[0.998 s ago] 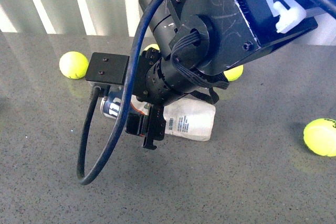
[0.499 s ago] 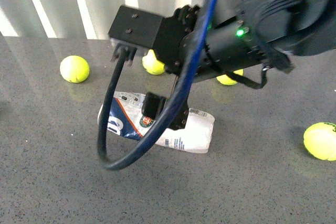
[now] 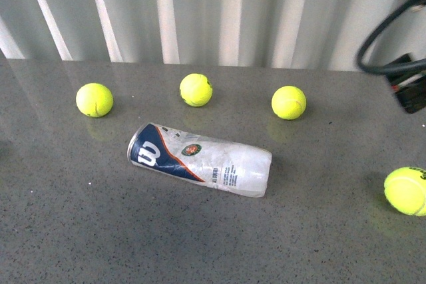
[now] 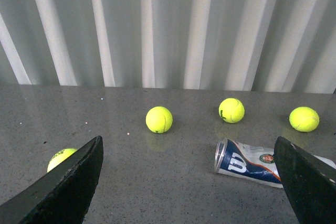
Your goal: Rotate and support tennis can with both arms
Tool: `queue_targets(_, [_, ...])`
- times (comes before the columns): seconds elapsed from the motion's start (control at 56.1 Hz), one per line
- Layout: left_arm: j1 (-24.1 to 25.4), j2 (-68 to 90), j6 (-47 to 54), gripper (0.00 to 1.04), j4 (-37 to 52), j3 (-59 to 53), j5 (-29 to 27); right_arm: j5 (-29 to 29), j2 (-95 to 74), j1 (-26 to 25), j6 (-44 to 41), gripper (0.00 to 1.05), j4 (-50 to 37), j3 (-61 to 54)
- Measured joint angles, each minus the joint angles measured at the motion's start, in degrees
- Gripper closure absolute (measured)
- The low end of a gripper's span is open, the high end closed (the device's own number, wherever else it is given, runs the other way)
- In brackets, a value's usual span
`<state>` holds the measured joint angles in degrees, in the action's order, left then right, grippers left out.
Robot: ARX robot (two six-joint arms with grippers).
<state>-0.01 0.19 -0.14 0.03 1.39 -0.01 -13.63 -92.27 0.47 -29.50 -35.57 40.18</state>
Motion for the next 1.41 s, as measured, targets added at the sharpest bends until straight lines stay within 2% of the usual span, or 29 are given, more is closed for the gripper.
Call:
queue_targets(0.107, [0.00, 0.00, 0.00, 0.07, 0.00, 0.00, -0.02, -2.89, 9.68, -4.35, 3.34, 0.07, -4.09, -6.03])
queue_targets(0.232, [0.00, 0.00, 0.02, 0.07, 0.00, 0.00, 0.00, -3.28, 20.83, -8.70, 5.66, 0.07, -5.57, -12.74])
queue_targets(0.25, [0.00, 0.00, 0.00, 0.07, 0.00, 0.00, -0.02, -3.02, 22.75, -9.51, 6.16, 0.07, -5.42, -13.88])
queue_targets(0.285, [0.00, 0.00, 0.00, 0.07, 0.00, 0.00, 0.00, 1.70, 25.81, -11.56, 8.17, 0.10, -4.46, -15.63])
queue_targets(0.339, [0.00, 0.00, 0.00, 0.07, 0.00, 0.00, -0.02, 17.49, 33.11, -16.17, 16.59, 0.22, -1.60, -20.04])
queue_targets(0.392, [0.00, 0.00, 0.00, 0.07, 0.00, 0.00, 0.00, 26.99, 39.26, -16.52, 23.32, 0.36, -0.92, -24.39])
queue_targets(0.499, [0.00, 0.00, 0.00, 0.07, 0.00, 0.00, -0.07, 25.75, 44.96, -13.07, 27.41, 0.63, 0.02, -28.87])
queue_targets(0.588, [0.00, 0.00, 0.00, 0.07, 0.00, 0.00, -0.04, 24.06, 47.52, -11.50, 28.11, 0.77, 0.87, -30.84])
queue_targets(0.695, [0.00, 0.00, 0.02, 0.07, 0.00, 0.00, 0.00, 21.70, 52.04, -9.09, 28.52, 1.02, 2.73, -33.38])
queue_targets(0.838, [0.00, 0.00, 0.00, 0.07, 0.00, 0.00, -0.04, 19.58, 57.61, -6.54, 28.72, 1.01, 5.95, -35.76])
queue_targets(0.945, [0.00, 0.00, 0.00, 0.07, 0.00, 0.00, -0.02, 13.77, 61.00, -2.12, 28.85, 1.01, 8.26, -36.79])
queue_targets(1.034, [0.00, 0.00, 0.02, 0.07, 0.00, 0.00, 0.02, 13.92, 63.28, -0.76, 28.85, 1.01, 9.84, -37.42])
queue_targets(1.408, [0.00, 0.00, 0.00, 0.07, 0.00, 0.00, -0.02, 13.66, 71.30, -0.68, 28.89, 1.01, 14.58, -39.95])
